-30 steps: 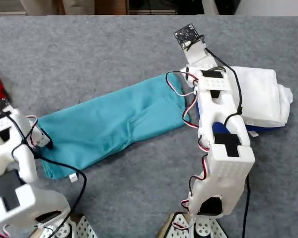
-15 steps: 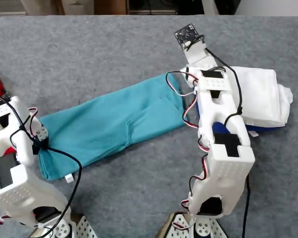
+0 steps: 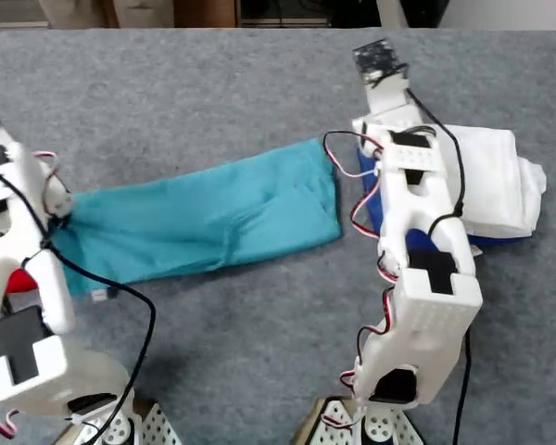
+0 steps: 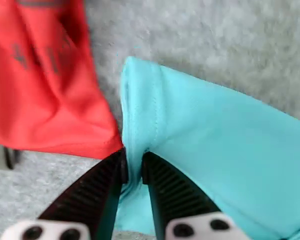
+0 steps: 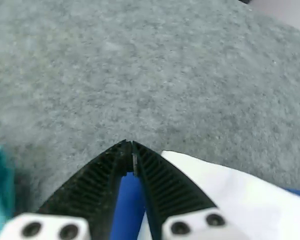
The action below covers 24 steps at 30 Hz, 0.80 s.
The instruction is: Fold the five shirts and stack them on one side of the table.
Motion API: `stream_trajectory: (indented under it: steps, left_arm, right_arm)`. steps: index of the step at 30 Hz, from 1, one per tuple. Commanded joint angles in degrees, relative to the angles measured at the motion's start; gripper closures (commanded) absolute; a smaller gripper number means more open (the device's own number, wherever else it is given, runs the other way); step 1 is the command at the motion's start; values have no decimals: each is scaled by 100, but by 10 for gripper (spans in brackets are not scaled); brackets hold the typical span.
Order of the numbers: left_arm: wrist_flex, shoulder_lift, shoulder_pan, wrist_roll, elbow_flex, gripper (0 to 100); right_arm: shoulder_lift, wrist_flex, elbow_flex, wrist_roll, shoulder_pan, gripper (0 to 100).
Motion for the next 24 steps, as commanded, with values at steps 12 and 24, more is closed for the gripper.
stream_trajectory:
  steps: [12,24]
  left_arm:
    - [686,-268,-123,-431,-1530,981]
    - [1530,549,2532,-299,-2796,981]
  right_arm:
    - [-13,-158,-251,-193,136,994]
    - [-13,-123,-251,-202,136,994]
